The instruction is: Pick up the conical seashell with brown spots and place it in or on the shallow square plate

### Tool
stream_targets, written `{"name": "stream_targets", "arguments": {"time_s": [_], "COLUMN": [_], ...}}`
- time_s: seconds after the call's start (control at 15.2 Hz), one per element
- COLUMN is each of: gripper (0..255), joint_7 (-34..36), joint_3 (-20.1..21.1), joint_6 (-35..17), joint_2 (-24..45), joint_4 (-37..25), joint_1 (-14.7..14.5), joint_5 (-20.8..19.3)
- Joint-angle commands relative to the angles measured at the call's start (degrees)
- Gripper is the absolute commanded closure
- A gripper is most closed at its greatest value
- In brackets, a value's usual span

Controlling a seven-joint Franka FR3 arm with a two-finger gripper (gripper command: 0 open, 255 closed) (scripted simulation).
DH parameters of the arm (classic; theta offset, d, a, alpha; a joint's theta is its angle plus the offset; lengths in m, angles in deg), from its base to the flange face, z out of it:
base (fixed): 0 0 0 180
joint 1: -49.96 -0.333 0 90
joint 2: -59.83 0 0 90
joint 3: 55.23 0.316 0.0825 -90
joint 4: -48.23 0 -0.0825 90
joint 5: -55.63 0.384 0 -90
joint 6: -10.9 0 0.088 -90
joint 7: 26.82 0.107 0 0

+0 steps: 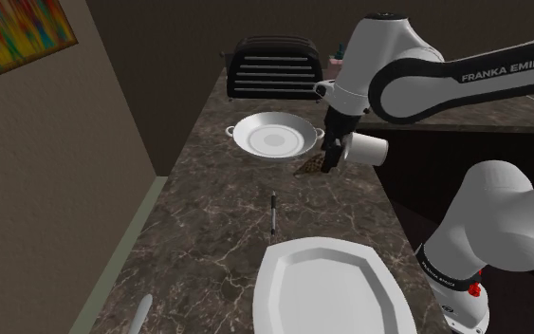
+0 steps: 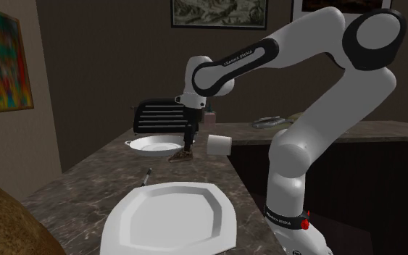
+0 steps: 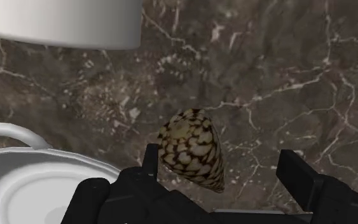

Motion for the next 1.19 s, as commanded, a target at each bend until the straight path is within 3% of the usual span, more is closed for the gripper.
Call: {"name": "stream_targets", "arguments": {"time_s": [0.0,0.26,0.73,0.79,1.12], "gripper": [0,0,0,255,255], "joint_7": [0.68,0.67,0.68,0.68,0.68], "joint_3": [0.5,0.41,0.4,0.4,0.4], "joint_6": [-2.14,-5.61,-5.6,-5.6,-5.62], "joint_2": [1.09,2.85,2.85,2.85,2.85], "joint_4": [1.07,2.78,2.78,2.77,2.78], "joint_1": [0.09,0.05,0.05,0.04,0.05], "joint_5": [-0.26,-0.28,-0.29,-0.29,-0.29]}}
